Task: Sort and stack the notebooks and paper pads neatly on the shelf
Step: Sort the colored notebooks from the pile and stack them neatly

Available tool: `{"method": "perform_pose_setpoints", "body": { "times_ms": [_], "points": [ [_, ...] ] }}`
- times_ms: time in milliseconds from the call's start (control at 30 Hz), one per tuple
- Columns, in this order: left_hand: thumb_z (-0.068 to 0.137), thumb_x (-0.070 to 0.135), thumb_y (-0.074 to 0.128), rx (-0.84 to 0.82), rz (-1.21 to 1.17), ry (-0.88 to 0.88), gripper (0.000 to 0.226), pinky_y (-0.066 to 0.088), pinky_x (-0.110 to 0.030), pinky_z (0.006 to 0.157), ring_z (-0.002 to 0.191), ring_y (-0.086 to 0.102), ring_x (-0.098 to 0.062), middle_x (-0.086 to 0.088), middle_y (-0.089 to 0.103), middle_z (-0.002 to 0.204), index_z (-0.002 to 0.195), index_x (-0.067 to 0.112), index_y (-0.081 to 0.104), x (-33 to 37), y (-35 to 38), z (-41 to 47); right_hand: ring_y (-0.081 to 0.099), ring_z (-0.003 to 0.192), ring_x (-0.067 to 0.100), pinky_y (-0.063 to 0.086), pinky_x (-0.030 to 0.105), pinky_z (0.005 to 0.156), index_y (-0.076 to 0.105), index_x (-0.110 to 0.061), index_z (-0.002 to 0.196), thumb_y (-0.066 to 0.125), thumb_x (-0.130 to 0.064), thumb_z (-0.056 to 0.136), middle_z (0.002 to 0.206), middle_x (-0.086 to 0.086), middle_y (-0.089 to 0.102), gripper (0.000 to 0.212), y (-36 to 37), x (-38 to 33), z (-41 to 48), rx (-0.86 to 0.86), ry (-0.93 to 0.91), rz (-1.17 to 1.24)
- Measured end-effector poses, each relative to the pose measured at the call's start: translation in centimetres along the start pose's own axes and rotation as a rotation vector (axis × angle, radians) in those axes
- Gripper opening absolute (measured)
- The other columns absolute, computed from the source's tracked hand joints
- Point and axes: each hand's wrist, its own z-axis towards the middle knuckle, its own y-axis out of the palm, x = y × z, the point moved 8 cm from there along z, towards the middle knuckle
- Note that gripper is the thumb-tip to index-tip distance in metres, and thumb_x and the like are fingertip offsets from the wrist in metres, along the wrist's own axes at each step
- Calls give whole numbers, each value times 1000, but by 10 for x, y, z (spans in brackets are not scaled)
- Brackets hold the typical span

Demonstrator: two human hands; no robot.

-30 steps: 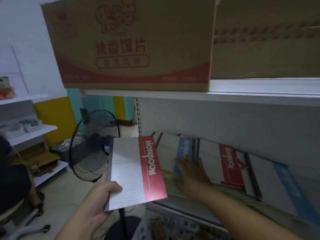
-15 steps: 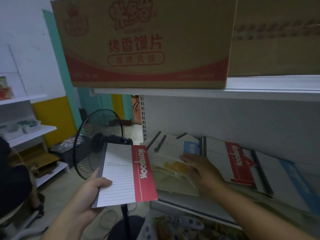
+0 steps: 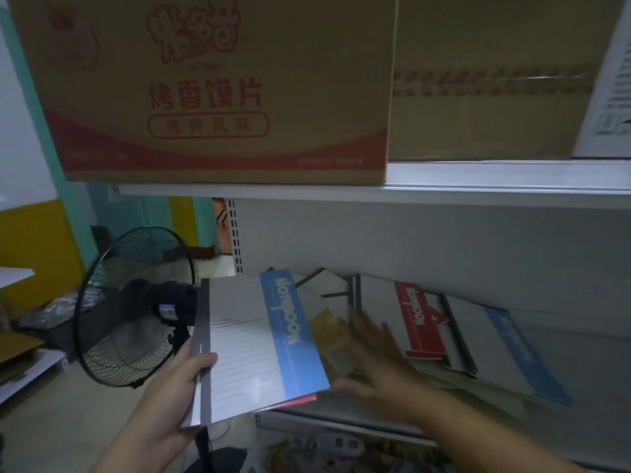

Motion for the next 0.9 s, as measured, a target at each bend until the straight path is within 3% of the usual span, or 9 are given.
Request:
{"method": "perform_pose_setpoints", "body": {
  "times_ms": [67, 100, 133, 200, 367, 500, 600, 767, 900],
  "points": [
    [95, 11, 42, 2, -15, -9, 31, 48, -41, 68, 86, 62, -39, -17, 68, 99, 108, 32, 61, 0, 2, -2, -33, 134, 9, -15, 38, 116, -17, -19, 148, -18, -97, 32, 151, -3, -31, 139, 7, 35, -1, -71, 206, -58],
    [95, 12, 42, 6, -29, -16, 30, 47, -40, 67, 84, 61, -39, -18, 67, 99, 108, 31, 60, -1, 2, -2, -28, 138, 10, -14, 38, 116, -12, -18, 149, -15, -97, 40, 155, -2, -24, 135, 11, 43, -1, -105, 254, -74],
    [95, 12, 42, 12, -37, -21, 29, 47, -40, 67, 83, 61, -39, -19, 67, 99, 110, 30, 59, -2, 3, -2, -19, 142, 11, -11, 36, 117, -5, -19, 151, -2, -93, 60, 157, -3, -16, 117, 13, 45, -1, -114, 279, -77],
    [95, 12, 42, 14, -32, -32, 29, 48, -42, 69, 87, 61, -40, -19, 67, 101, 113, 28, 59, -4, 5, -3, 2, 146, 12, 0, 29, 117, 8, -23, 151, 30, -57, 94, 159, -5, 3, 70, 9, 44, -1, -32, 310, -34],
    [93, 6, 48, -15, -13, -14, 30, 52, -41, 75, 95, 65, -36, -10, 71, 101, 107, 28, 62, -7, 15, -4, 22, 141, 12, 13, 18, 110, 27, -24, 147, 41, -30, 99, 155, -7, 23, 50, 0, 42, -6, 46, 241, 42],
    [95, 3, 43, -39, 17, 2, 33, 50, -36, 66, 91, 63, -32, -9, 68, 102, 113, 27, 58, -5, 32, -5, 43, 132, 16, 20, 14, 107, 52, -16, 133, 44, -17, 98, 142, 3, 46, 36, -40, 46, -21, 477, 221, 186],
    [96, 5, 43, -72, 64, 20, 28, 47, -32, 59, 83, 63, -30, -12, 67, 96, 113, 22, 57, -4, 53, -1, 50, 121, 15, 28, 11, 106, 66, -9, 117, 47, -14, 87, 125, 1, 59, 35, -84, 9, -38, 736, 18, 112],
    [95, 6, 44, -137, 69, 10, 21, 47, -29, 53, 70, 65, -29, -15, 68, 82, 109, 16, 56, -13, 113, 2, 55, 122, 16, 47, 35, 99, 57, -16, 127, 53, -16, 88, 133, -2, 57, 40, -58, -57, -48, 369, -250, -44],
    [98, 21, 44, -170, -33, -20, 22, 51, -28, 50, 56, 69, -21, -7, 73, 66, 96, 9, 63, -29, 159, -8, 51, 124, 17, 39, 27, 104, 61, -16, 122, 43, -38, 94, 135, 0, 56, 40, -59, -43, -67, 257, -226, -75]
  ]
}}
